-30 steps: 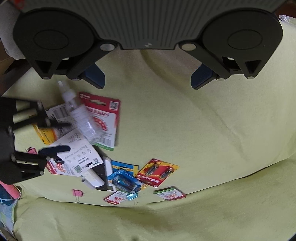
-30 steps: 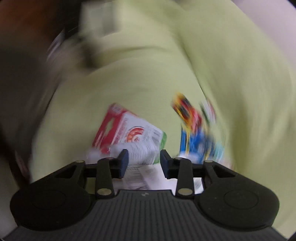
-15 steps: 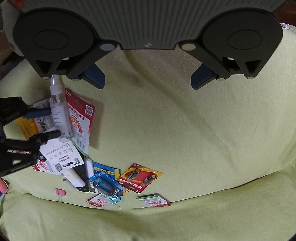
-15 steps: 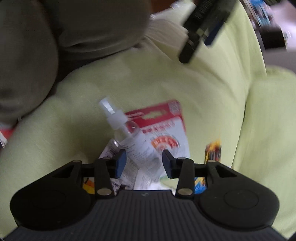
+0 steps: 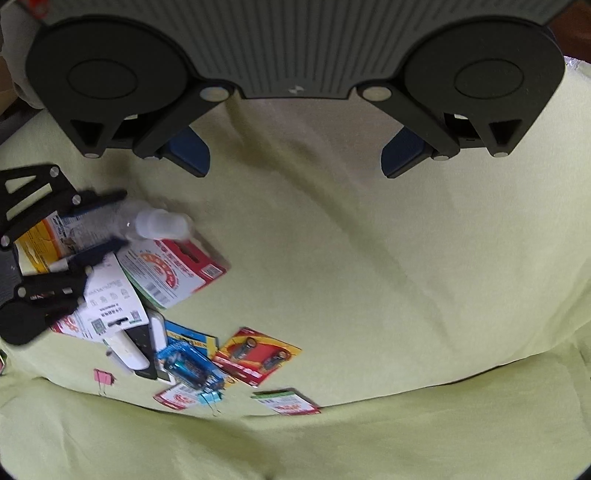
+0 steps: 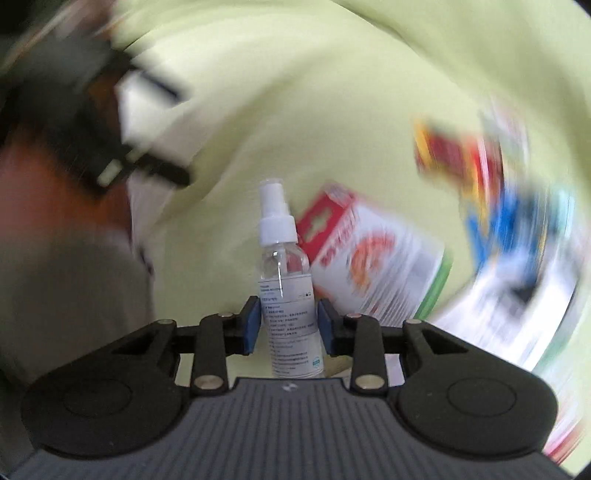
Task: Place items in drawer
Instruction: 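Lift the spray bottle with the right gripper and adjust the grip, then carry the held spray bottle with the right tool to the open drawer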
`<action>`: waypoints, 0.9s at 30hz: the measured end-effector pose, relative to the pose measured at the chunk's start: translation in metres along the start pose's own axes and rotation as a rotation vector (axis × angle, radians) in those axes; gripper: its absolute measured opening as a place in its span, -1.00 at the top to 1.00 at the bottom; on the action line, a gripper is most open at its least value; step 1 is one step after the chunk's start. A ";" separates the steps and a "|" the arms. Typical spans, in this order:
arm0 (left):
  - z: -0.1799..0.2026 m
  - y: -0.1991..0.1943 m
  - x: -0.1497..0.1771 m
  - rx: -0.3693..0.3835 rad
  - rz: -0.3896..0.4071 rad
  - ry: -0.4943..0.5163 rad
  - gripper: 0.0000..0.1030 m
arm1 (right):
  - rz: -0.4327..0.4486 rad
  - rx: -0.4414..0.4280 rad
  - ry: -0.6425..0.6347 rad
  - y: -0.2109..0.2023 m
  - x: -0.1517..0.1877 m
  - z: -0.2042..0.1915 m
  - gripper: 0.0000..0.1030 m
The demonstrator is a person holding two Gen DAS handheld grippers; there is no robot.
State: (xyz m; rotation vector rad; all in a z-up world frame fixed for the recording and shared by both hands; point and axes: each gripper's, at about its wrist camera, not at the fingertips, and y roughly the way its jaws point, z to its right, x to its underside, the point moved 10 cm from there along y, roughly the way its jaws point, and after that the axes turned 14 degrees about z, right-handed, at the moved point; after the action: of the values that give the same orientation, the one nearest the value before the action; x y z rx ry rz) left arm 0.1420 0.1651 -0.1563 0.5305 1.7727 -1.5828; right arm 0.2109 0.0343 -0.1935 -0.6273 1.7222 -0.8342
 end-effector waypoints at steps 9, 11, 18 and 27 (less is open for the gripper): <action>-0.001 -0.010 0.000 0.009 0.014 -0.005 -0.94 | -0.025 0.159 0.128 0.021 0.003 -0.011 0.37; 0.000 -0.012 0.000 0.013 0.017 -0.005 -0.94 | -0.005 0.182 0.148 0.016 0.001 -0.012 0.43; 0.006 -0.022 -0.001 0.033 0.032 0.010 -0.94 | 0.105 0.142 0.638 0.003 0.009 0.009 0.46; 0.043 -0.033 -0.012 0.111 0.069 0.080 -0.94 | 0.407 0.231 0.922 -0.076 0.020 0.029 0.46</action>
State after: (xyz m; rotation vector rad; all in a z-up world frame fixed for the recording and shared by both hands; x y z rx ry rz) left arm 0.1364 0.1194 -0.1253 0.7098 1.7125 -1.6387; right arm 0.2337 -0.0342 -0.1502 0.3424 2.3947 -1.0829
